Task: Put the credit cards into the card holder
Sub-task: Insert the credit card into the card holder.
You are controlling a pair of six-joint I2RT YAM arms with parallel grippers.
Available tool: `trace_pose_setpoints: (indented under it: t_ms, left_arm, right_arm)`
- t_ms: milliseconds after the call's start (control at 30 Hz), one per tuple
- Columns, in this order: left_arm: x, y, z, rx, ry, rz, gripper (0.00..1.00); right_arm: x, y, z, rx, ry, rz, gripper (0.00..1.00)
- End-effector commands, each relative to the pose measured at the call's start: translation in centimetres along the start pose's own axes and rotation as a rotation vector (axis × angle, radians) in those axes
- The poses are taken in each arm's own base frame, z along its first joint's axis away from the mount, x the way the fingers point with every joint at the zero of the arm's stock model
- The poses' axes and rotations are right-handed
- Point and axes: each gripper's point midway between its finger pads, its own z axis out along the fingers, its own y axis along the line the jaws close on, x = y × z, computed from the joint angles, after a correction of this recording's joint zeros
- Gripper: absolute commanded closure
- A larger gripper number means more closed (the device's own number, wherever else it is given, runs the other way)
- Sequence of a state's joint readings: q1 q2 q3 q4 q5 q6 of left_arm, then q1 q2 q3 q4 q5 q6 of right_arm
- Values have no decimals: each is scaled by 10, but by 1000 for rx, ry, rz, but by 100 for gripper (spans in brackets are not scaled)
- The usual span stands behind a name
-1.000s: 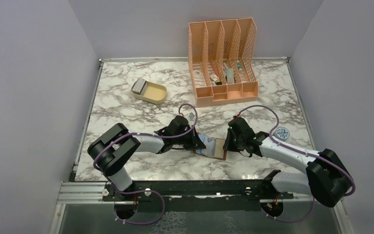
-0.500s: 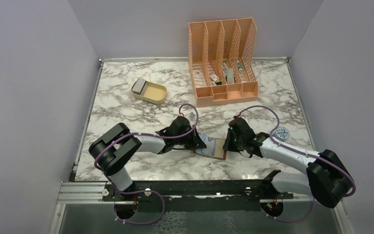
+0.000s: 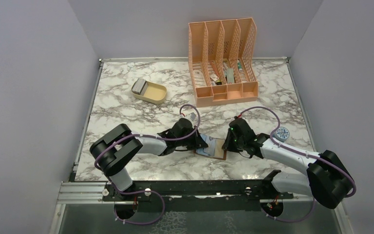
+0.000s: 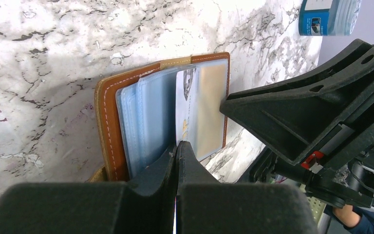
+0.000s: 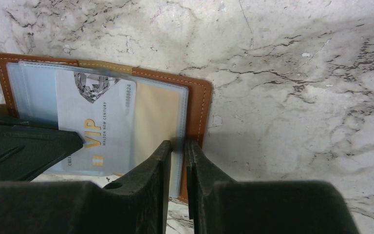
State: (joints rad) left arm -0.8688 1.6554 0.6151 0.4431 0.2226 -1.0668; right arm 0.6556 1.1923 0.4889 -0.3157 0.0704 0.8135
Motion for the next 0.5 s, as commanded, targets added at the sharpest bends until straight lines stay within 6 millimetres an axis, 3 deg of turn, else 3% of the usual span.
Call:
trace_pose_setpoints:
  t_ms: [0,233,400,467]
  left_arm:
    - [1,10,8,-52,-27,3,100]
    - [9,5,10,-39,-9,19,98]
    - [5,-5,6,-13,-18,52,72]
    - [5,-7,5,-9,-18,62,66]
  right_arm:
    - [10,3,1,-23,32,18,82]
    - [10,3,0,-21,37,24,82]
    - [1,3,-7,0,16,8,82]
    - [-2,3,-11,3,6,4,82]
